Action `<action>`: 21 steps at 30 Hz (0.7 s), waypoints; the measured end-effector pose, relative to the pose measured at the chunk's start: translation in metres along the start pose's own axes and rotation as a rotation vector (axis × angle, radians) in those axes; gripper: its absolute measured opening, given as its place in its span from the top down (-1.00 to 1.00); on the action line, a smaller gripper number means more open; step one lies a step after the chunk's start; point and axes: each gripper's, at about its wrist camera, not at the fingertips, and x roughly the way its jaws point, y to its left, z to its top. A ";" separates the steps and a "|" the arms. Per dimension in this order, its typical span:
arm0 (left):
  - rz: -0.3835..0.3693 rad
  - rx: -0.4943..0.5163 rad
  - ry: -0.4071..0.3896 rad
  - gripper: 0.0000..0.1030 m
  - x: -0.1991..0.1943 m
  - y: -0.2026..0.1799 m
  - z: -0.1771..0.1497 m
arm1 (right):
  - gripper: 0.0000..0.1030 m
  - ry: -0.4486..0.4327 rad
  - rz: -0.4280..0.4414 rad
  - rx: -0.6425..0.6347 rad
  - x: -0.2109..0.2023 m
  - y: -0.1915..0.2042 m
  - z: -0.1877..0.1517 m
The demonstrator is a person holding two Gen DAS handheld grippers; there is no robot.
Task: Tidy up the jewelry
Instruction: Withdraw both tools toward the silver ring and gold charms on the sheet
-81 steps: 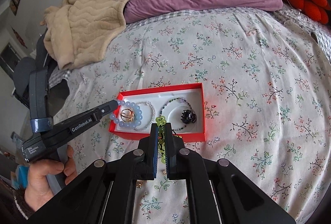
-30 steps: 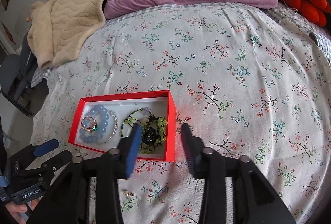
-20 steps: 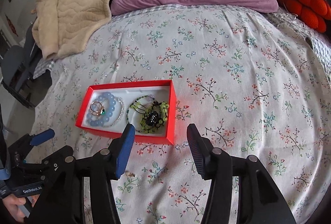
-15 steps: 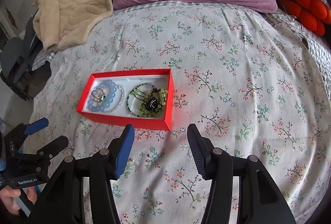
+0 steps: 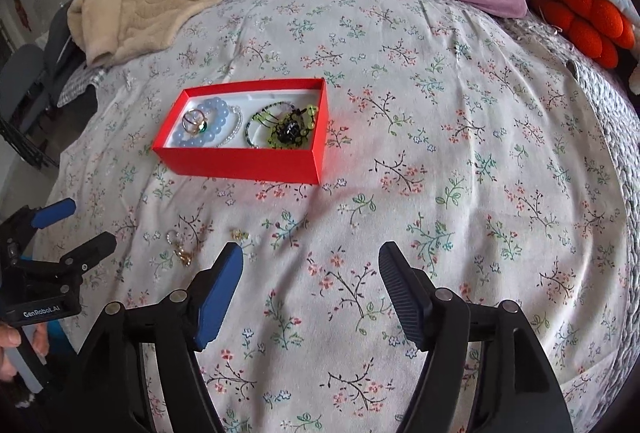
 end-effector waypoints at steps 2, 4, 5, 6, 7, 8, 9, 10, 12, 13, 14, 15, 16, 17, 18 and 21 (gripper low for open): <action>0.010 0.017 -0.014 -0.89 -0.001 -0.001 -0.005 | -0.43 0.008 -0.004 -0.017 0.001 0.001 -0.007; 0.027 0.045 -0.018 -0.90 0.002 -0.002 -0.011 | -0.44 0.021 -0.014 -0.037 0.004 0.003 -0.015; 0.031 0.058 -0.017 -0.90 0.003 -0.002 -0.014 | -0.44 0.027 -0.020 -0.053 0.007 0.004 -0.019; 0.032 0.072 -0.014 -0.90 0.005 -0.002 -0.018 | -0.44 0.032 -0.028 -0.072 0.009 0.005 -0.023; 0.032 0.083 -0.013 -0.90 0.007 -0.003 -0.021 | -0.44 0.037 -0.042 -0.094 0.012 0.006 -0.028; 0.031 0.096 -0.012 -0.90 0.009 -0.003 -0.025 | -0.44 0.042 -0.057 -0.113 0.015 0.008 -0.032; 0.028 0.110 -0.010 -0.90 0.012 -0.003 -0.029 | -0.44 0.049 -0.070 -0.133 0.019 0.009 -0.036; 0.022 0.126 -0.008 -0.90 0.015 -0.004 -0.033 | -0.44 0.058 -0.079 -0.152 0.022 0.010 -0.041; -0.002 0.166 0.001 -0.90 0.021 -0.007 -0.040 | -0.44 0.076 -0.083 -0.176 0.029 0.011 -0.049; -0.018 0.190 0.008 -0.90 0.026 -0.009 -0.043 | -0.44 0.085 -0.083 -0.186 0.032 0.012 -0.053; -0.025 0.213 0.017 -0.90 0.030 -0.010 -0.047 | -0.44 0.091 -0.085 -0.196 0.035 0.012 -0.057; -0.026 0.234 0.028 -0.90 0.034 -0.013 -0.050 | -0.44 0.095 -0.089 -0.207 0.038 0.014 -0.060; -0.027 0.252 0.037 -0.89 0.038 -0.014 -0.053 | -0.44 0.100 -0.096 -0.221 0.041 0.016 -0.063; -0.030 0.262 0.044 -0.89 0.041 -0.016 -0.055 | -0.44 0.103 -0.100 -0.233 0.044 0.017 -0.066; -0.041 0.266 0.049 -0.89 0.043 -0.016 -0.057 | -0.44 0.105 -0.102 -0.244 0.046 0.019 -0.068; -0.113 0.265 0.048 -0.87 0.044 -0.018 -0.059 | -0.44 0.119 -0.099 -0.268 0.053 0.023 -0.073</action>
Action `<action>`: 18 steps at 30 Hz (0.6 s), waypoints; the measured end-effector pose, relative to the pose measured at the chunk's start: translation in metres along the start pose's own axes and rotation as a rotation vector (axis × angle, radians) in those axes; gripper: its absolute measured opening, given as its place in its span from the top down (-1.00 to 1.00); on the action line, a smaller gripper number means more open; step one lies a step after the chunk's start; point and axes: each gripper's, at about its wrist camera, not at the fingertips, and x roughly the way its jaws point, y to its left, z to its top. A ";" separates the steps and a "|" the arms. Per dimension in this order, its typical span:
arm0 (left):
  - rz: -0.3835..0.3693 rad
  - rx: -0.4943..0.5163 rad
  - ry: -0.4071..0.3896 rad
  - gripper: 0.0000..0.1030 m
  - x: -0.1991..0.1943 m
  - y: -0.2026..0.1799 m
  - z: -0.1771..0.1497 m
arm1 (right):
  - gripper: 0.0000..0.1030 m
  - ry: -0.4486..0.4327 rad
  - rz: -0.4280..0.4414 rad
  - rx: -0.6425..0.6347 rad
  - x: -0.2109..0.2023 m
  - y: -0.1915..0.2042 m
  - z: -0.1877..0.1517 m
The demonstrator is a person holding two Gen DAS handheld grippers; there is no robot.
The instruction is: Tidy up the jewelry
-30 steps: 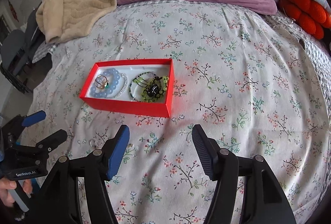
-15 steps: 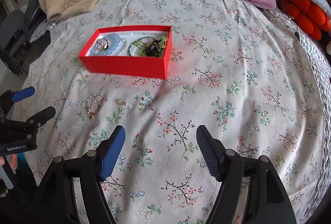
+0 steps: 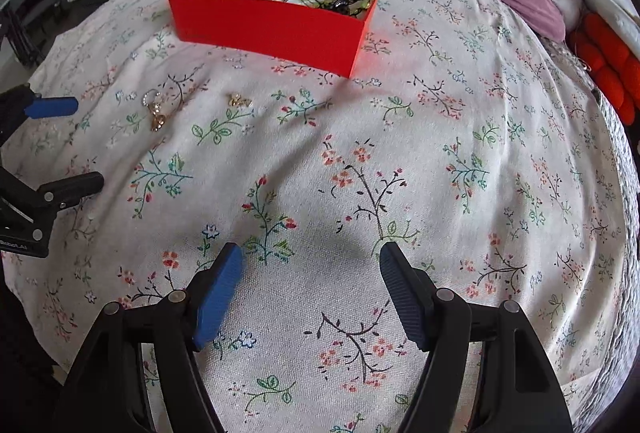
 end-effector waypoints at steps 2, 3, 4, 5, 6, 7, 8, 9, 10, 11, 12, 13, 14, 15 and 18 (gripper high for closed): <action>-0.078 -0.008 -0.020 -0.77 0.000 -0.001 0.000 | -0.44 0.008 0.003 -0.011 0.006 0.004 -0.001; -0.105 -0.013 -0.030 -0.73 0.000 -0.002 0.000 | -0.44 0.007 0.004 -0.014 0.008 0.006 -0.002; -0.110 -0.015 -0.047 -0.59 0.000 -0.002 0.002 | -0.44 0.002 0.002 -0.016 0.010 0.008 -0.002; -0.124 -0.018 -0.064 -0.48 0.001 -0.003 0.004 | -0.45 -0.002 0.000 -0.021 0.010 0.010 -0.001; -0.143 -0.029 -0.076 -0.24 0.001 -0.002 0.007 | -0.46 -0.005 -0.002 -0.026 0.011 0.012 0.000; -0.178 -0.051 -0.079 0.12 0.003 -0.001 0.010 | -0.46 -0.007 -0.002 -0.031 0.011 0.013 0.002; -0.215 -0.078 -0.074 0.24 0.005 0.001 0.012 | -0.46 -0.007 -0.002 -0.033 0.011 0.014 0.002; -0.237 -0.100 -0.071 0.29 0.008 0.001 0.014 | -0.46 -0.006 -0.003 -0.034 0.012 0.015 0.003; -0.241 -0.105 -0.072 0.29 0.011 0.001 0.015 | -0.47 -0.007 0.000 -0.032 0.013 0.015 0.004; -0.235 -0.101 -0.076 0.29 0.012 -0.001 0.017 | -0.48 -0.007 0.001 -0.030 0.014 0.015 0.004; -0.227 -0.094 -0.081 0.29 0.013 -0.003 0.019 | -0.48 -0.008 0.003 -0.028 0.014 0.016 0.005; -0.221 -0.091 -0.085 0.29 0.014 -0.005 0.021 | -0.49 -0.009 0.005 -0.025 0.015 0.015 0.005; -0.217 -0.091 -0.088 0.29 0.015 -0.007 0.022 | -0.49 -0.011 0.007 -0.023 0.015 0.015 0.005; -0.214 -0.090 -0.089 0.29 0.016 -0.009 0.024 | -0.49 -0.012 0.009 -0.022 0.015 0.014 0.005; -0.206 -0.087 -0.091 0.29 0.019 -0.011 0.028 | -0.49 -0.016 0.012 -0.021 0.015 0.013 0.005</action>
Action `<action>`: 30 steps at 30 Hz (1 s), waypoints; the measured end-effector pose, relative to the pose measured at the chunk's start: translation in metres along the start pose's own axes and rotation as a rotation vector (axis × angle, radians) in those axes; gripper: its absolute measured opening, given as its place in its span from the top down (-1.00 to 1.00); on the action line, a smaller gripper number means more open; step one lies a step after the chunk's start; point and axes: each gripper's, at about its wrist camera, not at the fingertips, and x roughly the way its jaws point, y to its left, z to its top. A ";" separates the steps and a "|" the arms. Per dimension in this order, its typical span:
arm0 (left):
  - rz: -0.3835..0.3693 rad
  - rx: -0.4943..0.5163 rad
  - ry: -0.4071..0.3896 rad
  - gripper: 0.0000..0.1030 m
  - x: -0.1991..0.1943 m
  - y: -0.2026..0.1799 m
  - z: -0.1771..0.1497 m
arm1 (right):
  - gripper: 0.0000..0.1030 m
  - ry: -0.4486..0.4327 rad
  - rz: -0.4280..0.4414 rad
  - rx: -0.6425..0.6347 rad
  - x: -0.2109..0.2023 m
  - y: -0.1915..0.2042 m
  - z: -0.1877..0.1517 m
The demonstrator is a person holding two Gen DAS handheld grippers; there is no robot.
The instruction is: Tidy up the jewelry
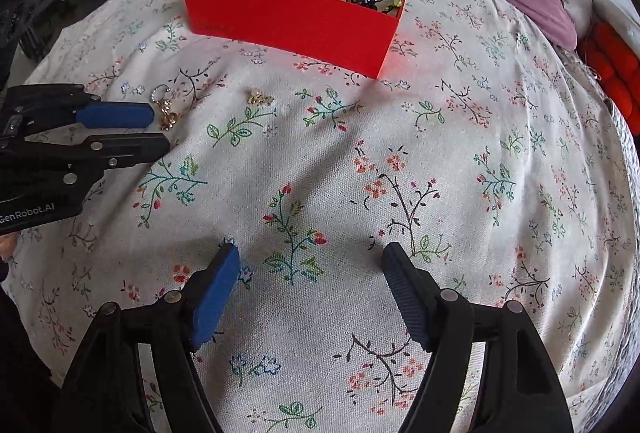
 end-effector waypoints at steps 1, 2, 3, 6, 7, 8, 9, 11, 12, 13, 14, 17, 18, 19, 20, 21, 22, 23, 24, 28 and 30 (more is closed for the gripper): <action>0.003 0.000 -0.002 0.29 0.001 -0.001 0.001 | -0.49 -0.001 0.001 0.000 0.000 -0.001 0.000; 0.006 0.000 -0.005 0.30 0.002 -0.003 0.003 | -0.49 -0.001 0.001 0.001 0.000 -0.001 0.000; 0.007 0.000 -0.006 0.35 0.003 -0.003 0.004 | -0.49 -0.002 0.000 0.001 0.000 -0.001 0.000; 0.016 -0.003 -0.005 0.52 0.006 -0.006 0.007 | -0.49 -0.004 -0.001 0.005 -0.001 -0.001 -0.001; 0.020 -0.002 -0.005 0.61 0.006 -0.007 0.008 | -0.49 -0.007 -0.002 0.006 -0.002 -0.002 -0.001; 0.023 0.002 -0.005 0.68 0.007 -0.009 0.008 | -0.49 -0.009 -0.003 0.008 -0.002 -0.002 -0.002; 0.027 0.006 -0.004 0.80 0.007 -0.010 0.008 | -0.49 -0.010 -0.005 0.008 -0.003 -0.001 -0.002; 0.040 0.015 -0.003 0.80 0.007 -0.012 0.008 | -0.49 -0.015 -0.011 0.008 -0.003 -0.002 -0.002; 0.044 0.021 -0.003 0.81 0.007 -0.012 0.008 | -0.49 -0.018 -0.014 0.010 -0.004 -0.002 -0.003; 0.045 0.028 -0.003 0.86 0.005 -0.012 0.006 | -0.49 -0.021 -0.015 0.012 -0.005 -0.002 -0.002; 0.047 0.033 -0.003 0.90 0.004 -0.013 0.005 | -0.49 -0.024 -0.015 0.015 -0.005 -0.003 -0.002; 0.043 0.037 -0.002 0.99 -0.001 -0.011 0.003 | -0.49 -0.040 -0.014 0.028 -0.008 -0.004 0.000; 0.042 0.036 -0.002 0.99 -0.003 -0.010 0.003 | -0.49 -0.045 -0.011 0.032 -0.009 -0.005 0.001; 0.043 0.037 -0.004 1.00 -0.005 -0.009 0.002 | -0.49 -0.049 -0.010 0.033 -0.010 -0.004 0.002; 0.044 0.037 -0.007 1.00 -0.007 -0.007 0.000 | -0.49 -0.052 -0.010 0.034 -0.010 -0.004 0.004; 0.045 0.038 -0.009 1.00 -0.009 -0.006 -0.002 | -0.49 -0.056 -0.010 0.035 -0.010 -0.003 0.005; 0.045 0.037 -0.011 1.00 -0.012 -0.004 -0.002 | -0.49 -0.059 -0.009 0.035 -0.010 -0.002 0.006; 0.045 0.035 -0.013 1.00 -0.014 -0.002 -0.003 | -0.49 -0.059 -0.008 0.034 -0.010 -0.001 0.008; 0.045 0.031 -0.016 1.00 -0.016 0.000 -0.004 | -0.49 -0.059 -0.007 0.032 -0.009 0.000 0.009; 0.022 0.012 -0.008 1.00 -0.021 0.009 -0.006 | -0.49 -0.058 -0.007 0.017 -0.006 0.009 0.014; 0.024 0.014 -0.016 1.00 -0.020 0.007 -0.008 | -0.49 -0.057 -0.006 0.009 -0.005 0.013 0.017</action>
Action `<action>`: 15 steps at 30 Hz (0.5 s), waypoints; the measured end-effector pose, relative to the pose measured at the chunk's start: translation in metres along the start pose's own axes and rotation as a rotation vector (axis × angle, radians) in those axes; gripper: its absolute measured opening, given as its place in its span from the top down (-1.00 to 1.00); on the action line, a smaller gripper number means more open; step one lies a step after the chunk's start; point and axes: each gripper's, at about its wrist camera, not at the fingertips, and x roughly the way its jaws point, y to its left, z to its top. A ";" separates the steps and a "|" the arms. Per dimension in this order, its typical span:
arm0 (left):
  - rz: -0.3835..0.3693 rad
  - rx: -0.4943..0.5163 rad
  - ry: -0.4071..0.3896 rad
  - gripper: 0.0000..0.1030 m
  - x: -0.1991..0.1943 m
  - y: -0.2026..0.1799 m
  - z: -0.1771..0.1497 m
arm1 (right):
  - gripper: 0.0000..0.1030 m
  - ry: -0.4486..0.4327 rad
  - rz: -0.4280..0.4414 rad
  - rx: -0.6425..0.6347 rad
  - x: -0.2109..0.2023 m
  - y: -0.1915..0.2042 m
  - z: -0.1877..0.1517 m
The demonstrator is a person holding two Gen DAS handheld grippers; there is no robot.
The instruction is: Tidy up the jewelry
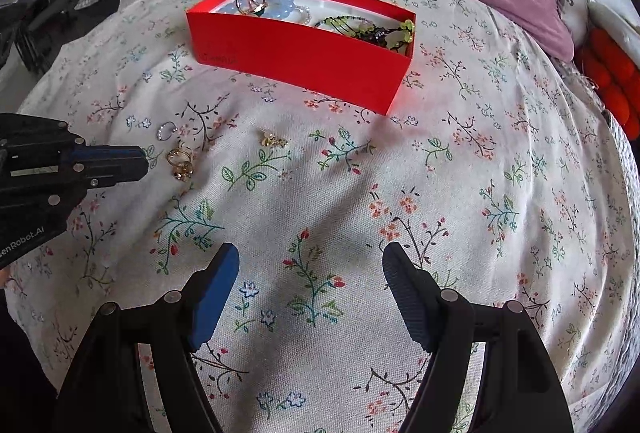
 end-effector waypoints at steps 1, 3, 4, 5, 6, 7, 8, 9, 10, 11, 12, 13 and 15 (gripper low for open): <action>-0.013 0.000 0.004 0.91 0.001 -0.002 -0.001 | -0.49 -0.001 0.001 -0.003 0.000 0.001 0.001; -0.055 0.005 0.019 0.48 0.007 -0.008 -0.001 | -0.49 -0.002 0.000 -0.008 0.000 0.002 0.002; -0.060 0.014 0.022 0.35 0.009 -0.013 0.000 | -0.49 -0.002 -0.001 -0.010 0.000 0.002 0.002; -0.054 0.028 0.025 0.35 0.012 -0.017 0.000 | -0.49 -0.003 -0.002 -0.007 0.000 0.000 0.002; -0.042 0.042 0.031 0.35 0.015 -0.020 0.001 | -0.49 -0.005 -0.003 -0.001 -0.001 -0.002 0.001; -0.031 0.050 0.033 0.34 0.017 -0.022 0.002 | -0.49 -0.007 -0.002 0.007 -0.001 -0.005 0.000; -0.027 0.051 0.033 0.33 0.019 -0.022 0.004 | -0.49 -0.007 -0.001 0.015 -0.002 -0.009 -0.001; -0.026 0.046 0.032 0.32 0.021 -0.021 0.006 | -0.49 -0.009 -0.002 0.024 -0.003 -0.013 -0.002; -0.026 0.037 0.032 0.32 0.022 -0.020 0.008 | -0.49 -0.010 -0.002 0.033 -0.003 -0.017 -0.004; -0.025 0.028 0.032 0.32 0.024 -0.019 0.009 | -0.49 -0.010 -0.003 0.041 -0.004 -0.021 -0.006; -0.024 0.019 0.031 0.32 0.025 -0.019 0.011 | -0.49 -0.010 -0.004 0.049 -0.005 -0.025 -0.007; -0.023 0.012 0.030 0.32 0.026 -0.018 0.012 | -0.49 -0.009 -0.004 0.056 -0.006 -0.029 -0.009; -0.014 0.009 0.029 0.33 0.029 -0.019 0.012 | -0.49 -0.008 -0.003 0.067 -0.007 -0.036 -0.013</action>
